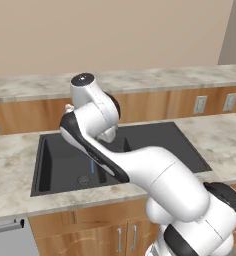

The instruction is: Soak the sponge with water for a few seconds and then drop it inside the sink.

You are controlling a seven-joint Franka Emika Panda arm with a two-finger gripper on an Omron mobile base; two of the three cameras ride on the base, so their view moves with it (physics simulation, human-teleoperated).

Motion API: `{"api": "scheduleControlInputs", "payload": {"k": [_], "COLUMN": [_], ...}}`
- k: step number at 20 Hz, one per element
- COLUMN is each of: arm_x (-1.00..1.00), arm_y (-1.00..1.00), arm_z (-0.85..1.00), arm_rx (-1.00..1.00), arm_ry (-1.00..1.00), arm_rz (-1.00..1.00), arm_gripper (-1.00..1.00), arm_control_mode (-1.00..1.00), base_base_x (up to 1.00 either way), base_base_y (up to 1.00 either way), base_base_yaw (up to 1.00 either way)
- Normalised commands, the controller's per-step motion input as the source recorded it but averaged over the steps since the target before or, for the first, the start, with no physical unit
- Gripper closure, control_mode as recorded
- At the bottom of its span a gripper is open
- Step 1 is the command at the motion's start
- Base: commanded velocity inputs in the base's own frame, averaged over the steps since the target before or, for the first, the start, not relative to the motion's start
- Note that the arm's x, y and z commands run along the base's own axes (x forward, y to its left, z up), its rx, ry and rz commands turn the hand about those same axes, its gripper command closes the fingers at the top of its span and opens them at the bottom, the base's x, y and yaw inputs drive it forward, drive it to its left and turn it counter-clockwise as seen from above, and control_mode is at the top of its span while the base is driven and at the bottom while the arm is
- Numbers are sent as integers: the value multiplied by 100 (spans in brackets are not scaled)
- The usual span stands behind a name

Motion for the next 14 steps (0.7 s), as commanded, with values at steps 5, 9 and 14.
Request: {"api": "scheduleControlInputs", "payload": {"k": [5, 9, 14], "arm_x": [11, 0, 7], "arm_y": [0, 0, 0], "arm_z": [-2, -16, -23], "arm_rx": [-8, -8, -10], "arm_ry": [0, 0, -6], "arm_rz": [-9, -10, -10], "arm_gripper": [100, 100, 100], "arm_control_mode": [-100, -100, -100], "base_base_x": [0, 0, 0], "base_base_y": [0, 0, 0], "base_base_yaw": [0, 0, 0]}}
